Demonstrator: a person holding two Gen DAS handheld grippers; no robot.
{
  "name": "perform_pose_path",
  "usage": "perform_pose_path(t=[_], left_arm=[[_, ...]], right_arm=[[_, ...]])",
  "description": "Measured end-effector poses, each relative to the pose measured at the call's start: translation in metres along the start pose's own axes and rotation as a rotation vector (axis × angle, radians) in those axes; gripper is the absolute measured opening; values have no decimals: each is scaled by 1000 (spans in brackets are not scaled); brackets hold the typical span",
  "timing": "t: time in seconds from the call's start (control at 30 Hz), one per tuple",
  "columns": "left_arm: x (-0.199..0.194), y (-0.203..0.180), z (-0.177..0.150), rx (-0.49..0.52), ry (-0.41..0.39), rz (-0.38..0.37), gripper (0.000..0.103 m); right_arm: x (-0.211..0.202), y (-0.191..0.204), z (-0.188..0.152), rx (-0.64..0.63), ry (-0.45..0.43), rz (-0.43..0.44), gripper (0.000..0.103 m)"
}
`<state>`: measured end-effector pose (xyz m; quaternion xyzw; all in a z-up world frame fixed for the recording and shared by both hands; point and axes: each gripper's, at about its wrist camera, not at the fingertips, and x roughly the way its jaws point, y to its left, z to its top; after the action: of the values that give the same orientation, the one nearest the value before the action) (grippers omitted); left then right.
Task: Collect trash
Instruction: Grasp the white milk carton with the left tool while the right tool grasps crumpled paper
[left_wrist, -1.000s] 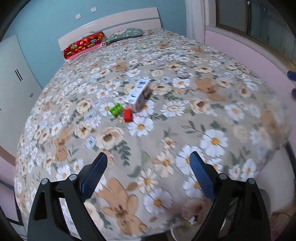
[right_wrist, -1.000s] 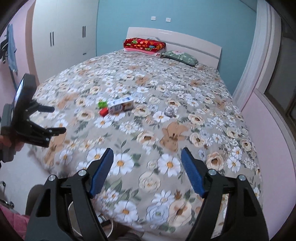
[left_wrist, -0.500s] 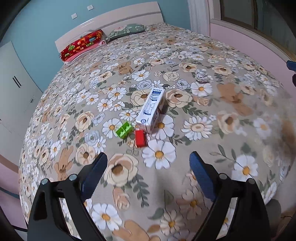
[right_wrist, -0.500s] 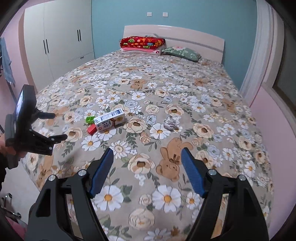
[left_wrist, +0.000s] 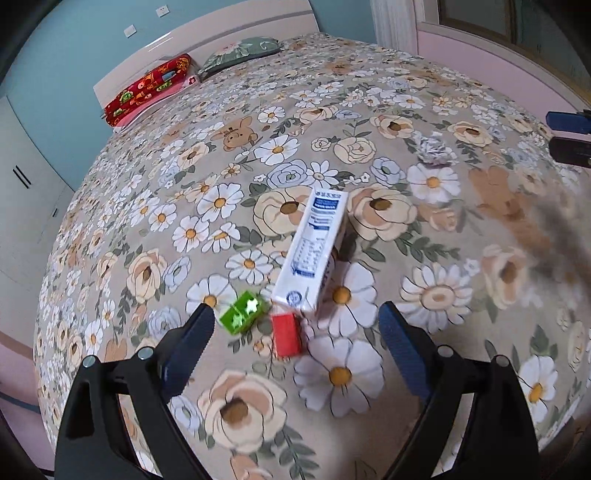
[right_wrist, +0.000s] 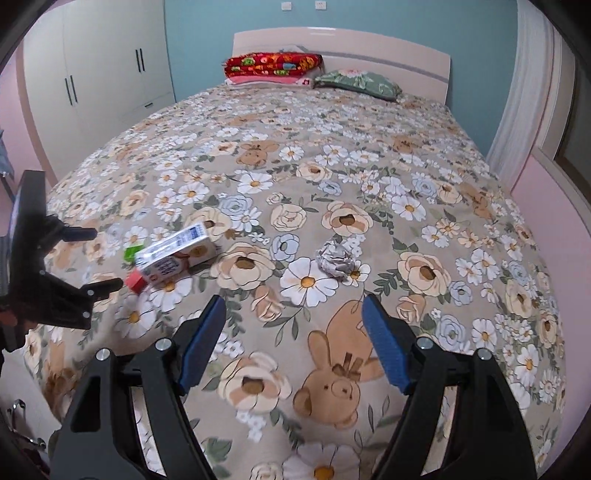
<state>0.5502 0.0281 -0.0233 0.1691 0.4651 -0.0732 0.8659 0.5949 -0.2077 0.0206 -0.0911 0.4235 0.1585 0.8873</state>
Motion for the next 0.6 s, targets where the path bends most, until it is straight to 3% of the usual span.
perform_pose_path(t=[0.43,0.6], left_arm=[[53,-8,33,45,21,-24,92],[81,-10,41,54,51,12,92]], right_arm=[[124,-26,37,28,108,-69,76],[171,-28,44,31,165,-88,75]])
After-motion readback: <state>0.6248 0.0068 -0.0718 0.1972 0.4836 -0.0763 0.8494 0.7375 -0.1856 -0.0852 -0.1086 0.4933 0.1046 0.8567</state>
